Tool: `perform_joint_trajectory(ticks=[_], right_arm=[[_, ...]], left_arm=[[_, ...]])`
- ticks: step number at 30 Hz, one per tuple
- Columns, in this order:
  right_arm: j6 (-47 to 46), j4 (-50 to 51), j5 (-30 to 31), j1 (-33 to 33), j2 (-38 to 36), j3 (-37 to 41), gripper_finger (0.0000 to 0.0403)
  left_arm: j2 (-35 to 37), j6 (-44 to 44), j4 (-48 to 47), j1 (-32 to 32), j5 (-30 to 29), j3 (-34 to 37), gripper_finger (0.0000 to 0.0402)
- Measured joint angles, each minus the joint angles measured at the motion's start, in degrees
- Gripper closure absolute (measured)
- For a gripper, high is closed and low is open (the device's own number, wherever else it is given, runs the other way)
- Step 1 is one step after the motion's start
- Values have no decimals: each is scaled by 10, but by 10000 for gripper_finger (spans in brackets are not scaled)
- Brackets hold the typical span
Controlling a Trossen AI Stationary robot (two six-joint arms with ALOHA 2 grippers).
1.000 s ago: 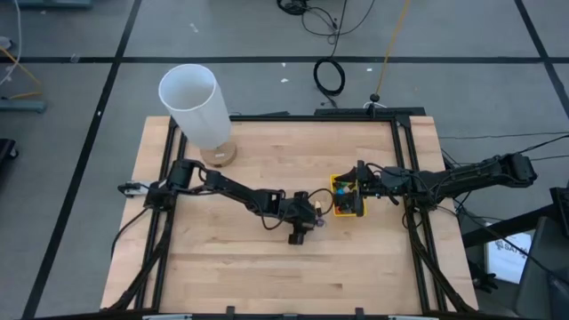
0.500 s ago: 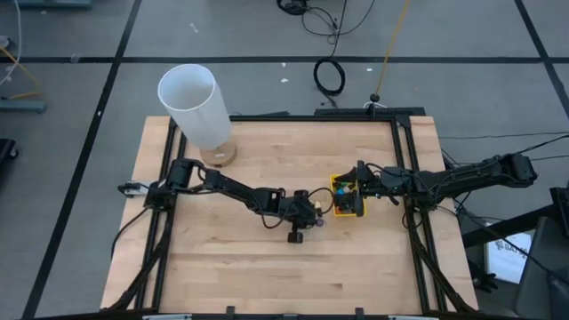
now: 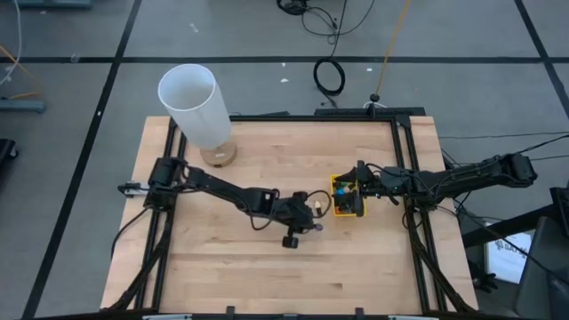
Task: Pick & Place Nail Polish
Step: Put the dark violet nail polish into the yellow bin
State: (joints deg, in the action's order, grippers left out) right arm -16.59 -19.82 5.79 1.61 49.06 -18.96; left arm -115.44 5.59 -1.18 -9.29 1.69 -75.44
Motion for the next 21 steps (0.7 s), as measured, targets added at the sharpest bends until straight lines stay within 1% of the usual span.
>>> perform_joint_trajectory(ticks=[6,9,12,19,21], right_arm=[[15,9,1,0,0,0,110],[14,22,1,0,0,0,110],[14,31,1,0,0,0,110],[13,35,1,0,0,0,110],[13,35,1,0,0,0,110]], left_arm=[[25,1,11,-2,-2,0,364],[28,-9,66,-1,3,24,364],[27,-47,178,4,26,79,364],[29,-106,464,6,25,205,364],[39,-113,518,8,21,230,364]])
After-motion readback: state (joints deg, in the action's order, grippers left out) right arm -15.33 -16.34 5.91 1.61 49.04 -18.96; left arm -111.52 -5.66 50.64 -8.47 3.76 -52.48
